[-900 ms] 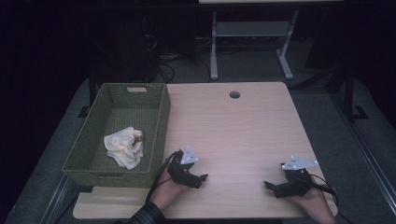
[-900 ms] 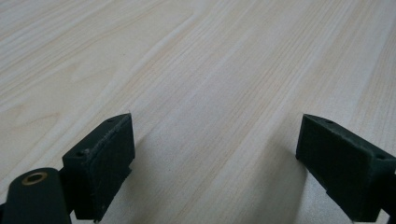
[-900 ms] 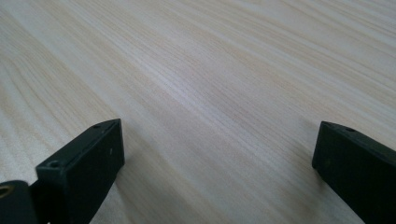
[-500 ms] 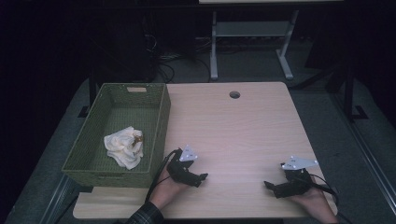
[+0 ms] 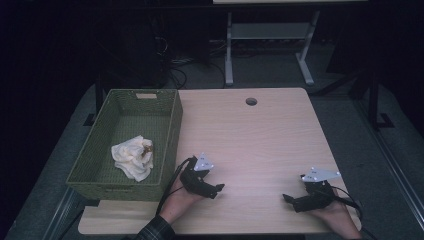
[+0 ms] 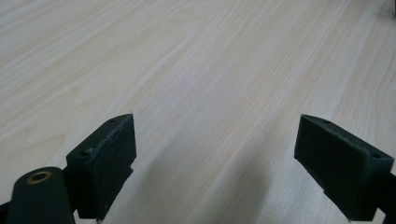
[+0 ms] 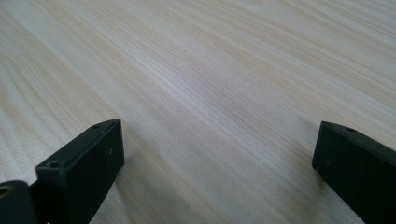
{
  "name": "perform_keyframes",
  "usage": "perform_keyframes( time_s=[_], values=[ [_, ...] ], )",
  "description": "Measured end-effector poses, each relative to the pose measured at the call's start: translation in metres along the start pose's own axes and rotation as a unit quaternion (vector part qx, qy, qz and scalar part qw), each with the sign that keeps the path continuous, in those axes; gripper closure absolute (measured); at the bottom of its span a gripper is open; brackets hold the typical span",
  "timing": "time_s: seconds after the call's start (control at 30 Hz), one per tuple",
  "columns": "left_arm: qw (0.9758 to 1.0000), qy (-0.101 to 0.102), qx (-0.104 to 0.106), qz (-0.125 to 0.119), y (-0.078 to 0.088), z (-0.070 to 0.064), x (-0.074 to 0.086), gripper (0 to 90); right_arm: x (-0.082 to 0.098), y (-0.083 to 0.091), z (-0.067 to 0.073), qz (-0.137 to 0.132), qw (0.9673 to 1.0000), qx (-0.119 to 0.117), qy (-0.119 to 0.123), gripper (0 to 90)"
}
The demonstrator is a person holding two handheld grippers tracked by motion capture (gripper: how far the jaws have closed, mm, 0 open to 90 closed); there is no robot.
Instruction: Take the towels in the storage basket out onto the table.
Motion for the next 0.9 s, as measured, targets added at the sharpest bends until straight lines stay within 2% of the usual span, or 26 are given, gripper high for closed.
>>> perform_keyframes(
  time_s=[0.9],
  values=[
    [0.9997, -0.007, 0.002, -0.023, 0.018, 0.010, -0.025, 12.2, 0.000, 0.000, 0.000, 0.000, 1.0000, -0.001, 0.002, 1.7]
  ],
)
Point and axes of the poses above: each handheld gripper's, and its own axes: y roughly backward along the jaws, x roughly out of its underside, z roughly to its left, the point moved 5 cm from there along -y, roughly forward along the jaws, and after that the axes turned 10 degrees about x, right-handed, at the moved point
